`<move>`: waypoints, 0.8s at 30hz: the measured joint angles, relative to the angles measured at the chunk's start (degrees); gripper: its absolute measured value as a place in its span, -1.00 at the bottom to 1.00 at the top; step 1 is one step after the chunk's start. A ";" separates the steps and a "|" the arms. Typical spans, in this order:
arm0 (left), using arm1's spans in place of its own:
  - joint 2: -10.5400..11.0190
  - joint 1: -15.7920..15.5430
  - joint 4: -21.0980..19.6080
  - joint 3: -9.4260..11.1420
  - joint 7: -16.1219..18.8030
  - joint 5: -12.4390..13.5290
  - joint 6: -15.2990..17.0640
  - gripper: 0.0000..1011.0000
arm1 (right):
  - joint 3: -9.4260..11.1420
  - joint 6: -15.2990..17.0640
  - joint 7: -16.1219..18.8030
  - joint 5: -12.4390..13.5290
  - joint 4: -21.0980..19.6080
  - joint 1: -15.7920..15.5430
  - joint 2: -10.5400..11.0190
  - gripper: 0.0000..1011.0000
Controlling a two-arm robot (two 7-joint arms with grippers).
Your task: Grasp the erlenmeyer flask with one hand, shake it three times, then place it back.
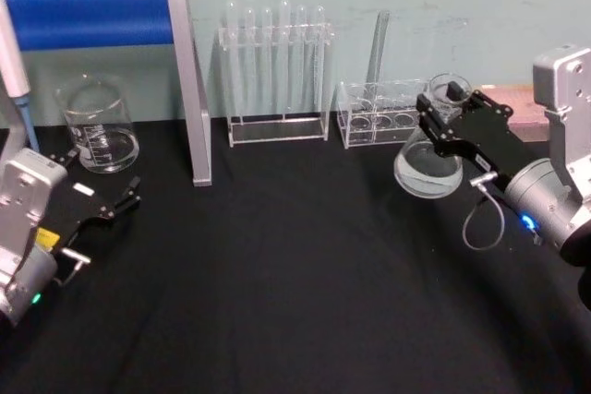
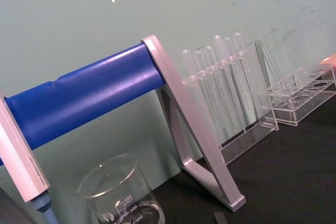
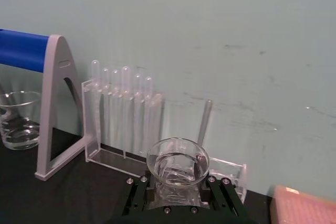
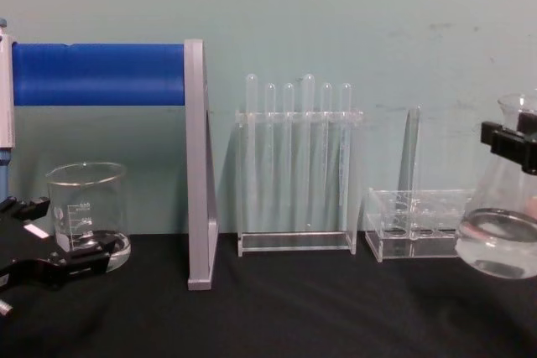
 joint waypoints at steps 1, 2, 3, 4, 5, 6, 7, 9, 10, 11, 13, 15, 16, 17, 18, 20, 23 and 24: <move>0.00 0.00 0.00 0.00 0.00 0.00 0.00 0.98 | 0.13 0.00 -0.01 -0.10 0.06 0.02 -0.08 -0.11; 0.00 0.00 0.00 0.00 0.00 0.00 0.00 0.98 | 0.31 0.00 0.01 -0.26 0.12 0.02 -0.20 -0.11; 0.00 0.00 0.00 0.00 0.00 0.00 0.00 0.98 | 0.38 0.00 0.02 -0.35 0.12 0.02 -0.27 -0.11; 0.00 0.00 0.00 0.00 0.00 0.00 0.00 0.98 | 0.47 0.00 0.13 -0.53 0.12 0.00 -0.40 -0.11; 0.00 0.00 0.00 0.00 0.00 0.00 0.00 0.98 | 0.47 0.00 0.22 -0.58 0.12 -0.05 -0.46 -0.11; 0.00 0.00 0.00 0.00 0.00 0.00 0.00 0.98 | 0.47 0.01 0.36 -0.63 0.08 -0.11 -0.51 -0.11; 0.00 0.00 0.00 0.00 0.00 0.00 0.00 0.98 | 0.47 0.02 0.52 -0.67 -0.01 -0.21 -0.57 -0.11; 0.00 0.00 0.00 0.00 0.00 0.00 0.00 0.98 | 0.39 0.06 0.83 -0.71 -0.23 -0.38 -0.65 -0.11; 0.00 0.00 0.00 0.00 0.00 0.00 0.00 0.98 | 0.24 0.13 1.20 -0.72 -0.50 -0.59 -0.72 -0.11; 0.00 0.00 0.00 0.00 0.00 0.00 0.00 0.98 | 0.13 0.19 1.39 -0.72 -0.70 -0.71 -0.75 -0.11; 0.00 0.00 0.00 0.00 0.00 0.00 0.00 0.98 | -0.29 0.35 2.00 -0.71 -1.33 -1.11 -0.81 -0.11; 0.00 0.00 0.00 0.00 0.00 0.00 0.00 0.98 | -0.66 0.44 2.49 -0.66 -1.75 -1.38 -0.81 -0.11; 0.00 0.00 0.00 0.00 0.00 0.00 0.00 0.98 | -1.01 0.55 2.94 -0.58 -2.18 -1.65 -0.80 -0.11; 0.00 0.00 0.00 0.00 0.00 0.00 0.00 0.98 | -1.22 0.59 3.24 -0.51 -2.41 -1.81 -0.78 -0.11; 0.00 0.00 0.00 0.00 0.00 0.00 0.00 0.98 | -1.50 0.64 3.57 -0.40 -2.70 -1.98 -0.74 -0.11; 0.00 0.00 0.00 0.00 0.00 0.00 0.00 0.98 | -2.17 0.79 4.24 -0.15 -3.40 -2.40 -0.60 -0.11; 0.00 0.00 0.00 0.00 0.00 0.00 0.00 0.98 | -3.10 0.93 5.07 0.27 -4.36 -2.92 -0.36 -0.11; 0.00 0.00 0.00 0.00 0.00 0.00 0.00 0.98 | -3.30 0.96 5.28 0.35 -4.57 -3.03 -0.28 -0.11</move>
